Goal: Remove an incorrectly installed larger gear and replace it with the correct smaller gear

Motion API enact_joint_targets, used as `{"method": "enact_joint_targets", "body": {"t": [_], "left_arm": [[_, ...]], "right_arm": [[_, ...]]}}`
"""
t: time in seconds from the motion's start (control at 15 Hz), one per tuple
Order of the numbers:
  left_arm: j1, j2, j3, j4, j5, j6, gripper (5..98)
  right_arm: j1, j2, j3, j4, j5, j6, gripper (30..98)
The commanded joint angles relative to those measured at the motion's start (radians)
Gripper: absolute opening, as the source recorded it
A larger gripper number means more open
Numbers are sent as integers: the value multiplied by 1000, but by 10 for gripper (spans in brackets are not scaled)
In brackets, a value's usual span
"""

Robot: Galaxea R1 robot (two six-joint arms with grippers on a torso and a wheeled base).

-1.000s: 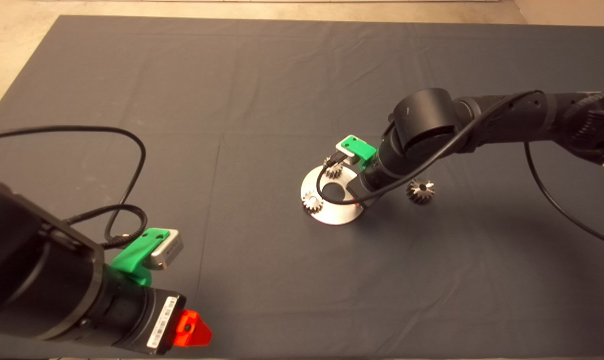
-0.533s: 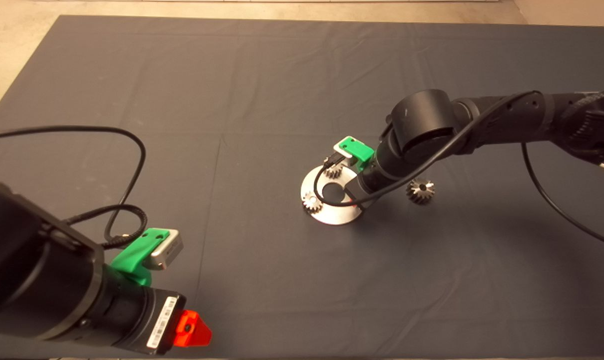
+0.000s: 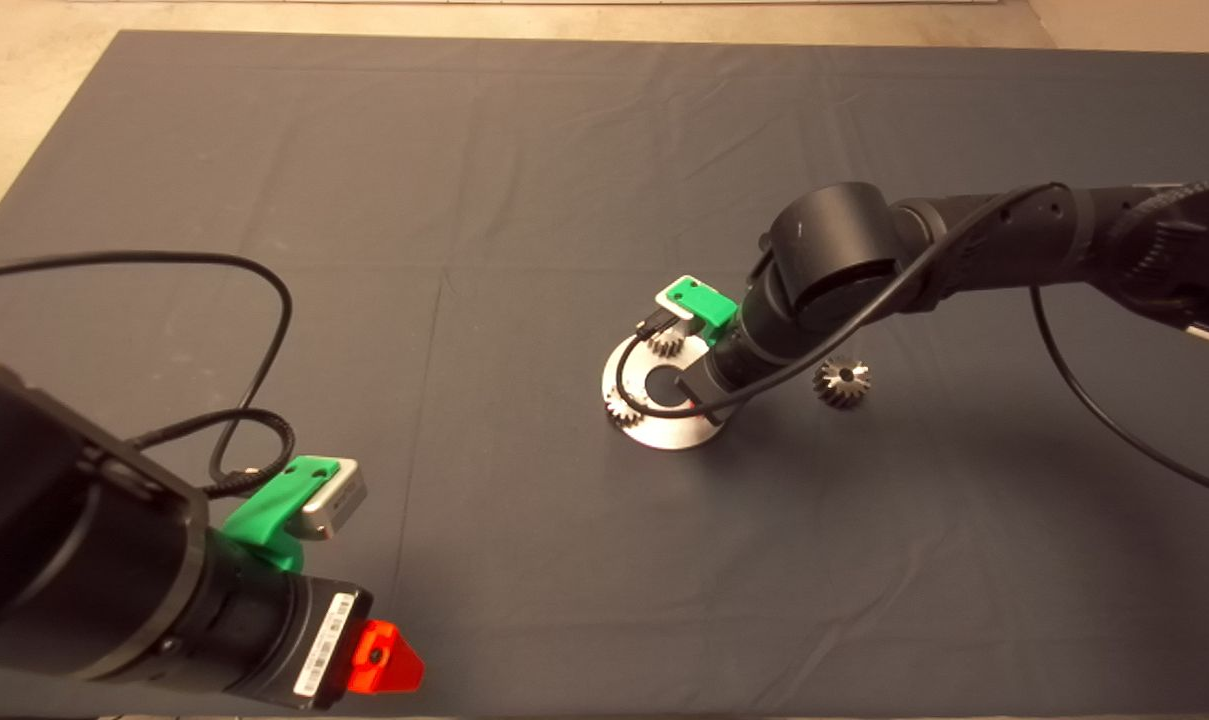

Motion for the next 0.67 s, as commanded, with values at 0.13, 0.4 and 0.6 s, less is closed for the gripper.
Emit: {"method": "enact_joint_targets", "body": {"t": [0.13, 0.4, 0.6], "left_arm": [[-4, -1, 18, -11, 1, -1, 983], [-4, -1, 18, -11, 1, -1, 983], [-4, -1, 18, -11, 1, -1, 983]], "right_arm": [[27, -18, 14, -39, -76, 4, 415], [24, -12, 14, -41, -74, 5, 415], [17, -6, 14, -41, -73, 8, 415]]}}
